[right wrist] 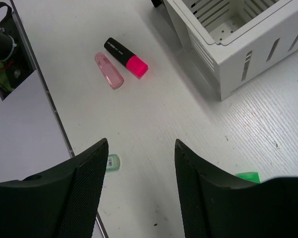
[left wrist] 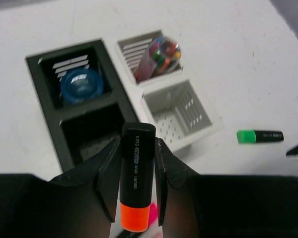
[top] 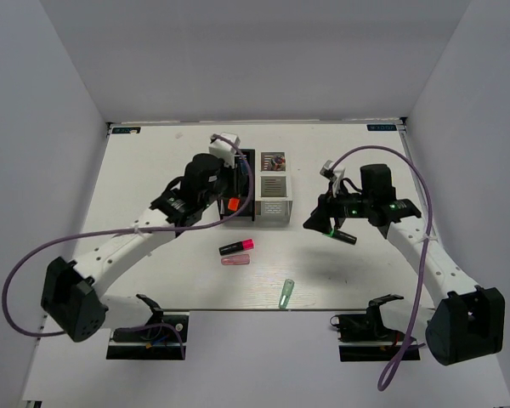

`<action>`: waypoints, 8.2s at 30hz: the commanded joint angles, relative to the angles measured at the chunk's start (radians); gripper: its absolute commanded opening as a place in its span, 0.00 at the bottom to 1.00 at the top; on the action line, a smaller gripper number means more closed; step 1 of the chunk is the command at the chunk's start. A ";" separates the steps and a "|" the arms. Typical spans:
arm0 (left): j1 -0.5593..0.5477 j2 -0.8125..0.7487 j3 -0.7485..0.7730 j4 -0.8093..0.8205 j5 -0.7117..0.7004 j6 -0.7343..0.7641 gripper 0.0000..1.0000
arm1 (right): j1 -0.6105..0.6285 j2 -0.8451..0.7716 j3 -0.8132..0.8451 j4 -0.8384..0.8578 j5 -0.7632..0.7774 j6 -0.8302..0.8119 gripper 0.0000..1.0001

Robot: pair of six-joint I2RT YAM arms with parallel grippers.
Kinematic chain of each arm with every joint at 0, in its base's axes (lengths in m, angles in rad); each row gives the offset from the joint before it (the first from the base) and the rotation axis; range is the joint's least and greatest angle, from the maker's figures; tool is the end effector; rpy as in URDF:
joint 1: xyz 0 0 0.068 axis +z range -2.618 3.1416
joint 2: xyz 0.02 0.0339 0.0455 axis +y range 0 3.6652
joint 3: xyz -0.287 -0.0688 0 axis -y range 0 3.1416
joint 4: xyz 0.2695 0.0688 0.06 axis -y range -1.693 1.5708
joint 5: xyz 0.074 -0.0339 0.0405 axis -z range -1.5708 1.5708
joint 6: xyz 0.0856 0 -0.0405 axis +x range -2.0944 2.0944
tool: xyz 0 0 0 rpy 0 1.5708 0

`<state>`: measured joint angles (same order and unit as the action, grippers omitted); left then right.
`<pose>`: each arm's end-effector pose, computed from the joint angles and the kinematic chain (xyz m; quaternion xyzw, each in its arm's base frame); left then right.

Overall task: Sort the stationery into containers
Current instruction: Place the pen in the storage box, then pick up the pen from the center of the board, then place the pen in the storage box, then pick up the pen from the center of the board, then place the pen in the storage box.

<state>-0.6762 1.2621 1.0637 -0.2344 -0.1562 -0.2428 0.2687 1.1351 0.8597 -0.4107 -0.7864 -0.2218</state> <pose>0.2835 -0.2104 0.3261 0.1395 0.8293 -0.1793 0.5106 0.2525 0.1324 0.2730 -0.3618 0.7700 0.3554 0.3872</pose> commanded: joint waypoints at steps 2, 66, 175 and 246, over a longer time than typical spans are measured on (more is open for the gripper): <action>-0.011 0.103 -0.008 0.407 0.023 0.100 0.00 | -0.008 0.000 -0.017 0.039 -0.034 -0.025 0.59; -0.132 -0.536 -0.356 -0.402 -0.164 0.042 0.73 | 0.033 0.456 -0.031 -0.049 0.621 -0.559 0.58; -0.183 0.309 -0.189 -0.025 0.061 0.430 0.67 | 0.035 -0.101 -0.100 0.066 0.150 -0.044 0.52; 0.153 0.275 -0.133 0.721 0.098 -0.070 0.00 | -0.100 -0.161 -0.192 0.066 -0.159 -0.140 0.50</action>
<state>-0.5255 1.5349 0.9539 0.4187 -0.0467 -0.2768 0.1783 0.9939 0.6712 -0.3653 -0.9184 -0.3477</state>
